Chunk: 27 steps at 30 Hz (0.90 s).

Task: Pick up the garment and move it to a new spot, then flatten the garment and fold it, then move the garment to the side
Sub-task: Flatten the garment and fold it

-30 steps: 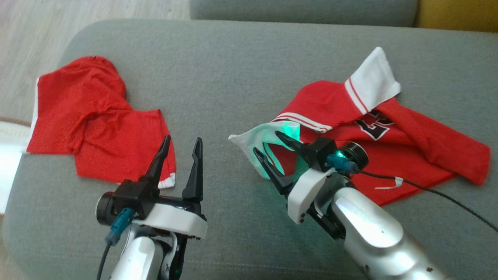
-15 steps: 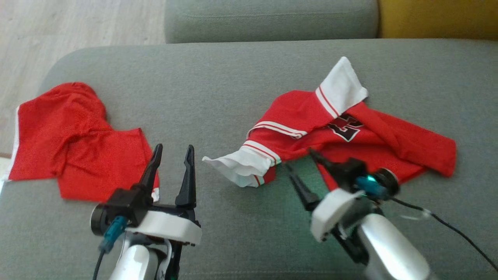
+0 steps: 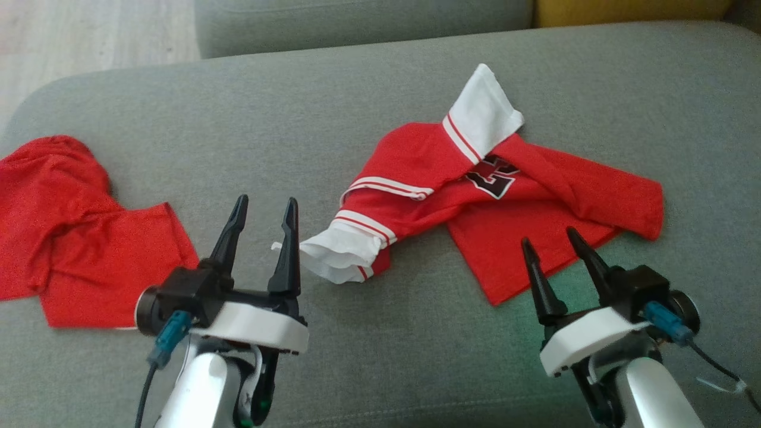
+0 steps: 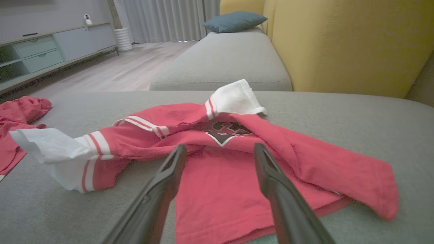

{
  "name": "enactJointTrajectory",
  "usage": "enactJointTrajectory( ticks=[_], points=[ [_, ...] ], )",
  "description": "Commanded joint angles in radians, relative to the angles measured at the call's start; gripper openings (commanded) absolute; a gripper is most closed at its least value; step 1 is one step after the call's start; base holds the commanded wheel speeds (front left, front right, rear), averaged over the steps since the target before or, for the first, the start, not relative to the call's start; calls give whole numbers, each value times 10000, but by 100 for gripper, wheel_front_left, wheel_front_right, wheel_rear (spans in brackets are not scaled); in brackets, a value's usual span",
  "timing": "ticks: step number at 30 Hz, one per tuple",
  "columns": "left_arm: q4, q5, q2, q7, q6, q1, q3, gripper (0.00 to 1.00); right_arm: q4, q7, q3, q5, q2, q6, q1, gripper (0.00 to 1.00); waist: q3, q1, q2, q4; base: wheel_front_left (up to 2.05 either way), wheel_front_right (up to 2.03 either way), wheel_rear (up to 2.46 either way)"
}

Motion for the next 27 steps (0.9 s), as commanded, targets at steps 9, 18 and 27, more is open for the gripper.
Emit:
enactJointTrajectory(
  ticks=[9, 18, 27],
  points=[
    [-266, 40, 31, -49, -94, -571, 232, 100, -98, -224, -596, -223, 72, 65, -607, 100, 352, 0, -1, -93, 0, 0, 0],
    [-181, -86, 31, -49, -89, -819, -128, 100, 1427, 440, -1191, 448, 73, 65, -2664, 100, 956, 0, -1, 1001, 0, 0, 0],
    [-145, -161, 31, -49, -15, -928, -268, 100, 3488, 1023, -1065, 2284, 73, 65, -4126, 100, 1437, 0, -1, 1980, 0, 0, 0]
  ],
)
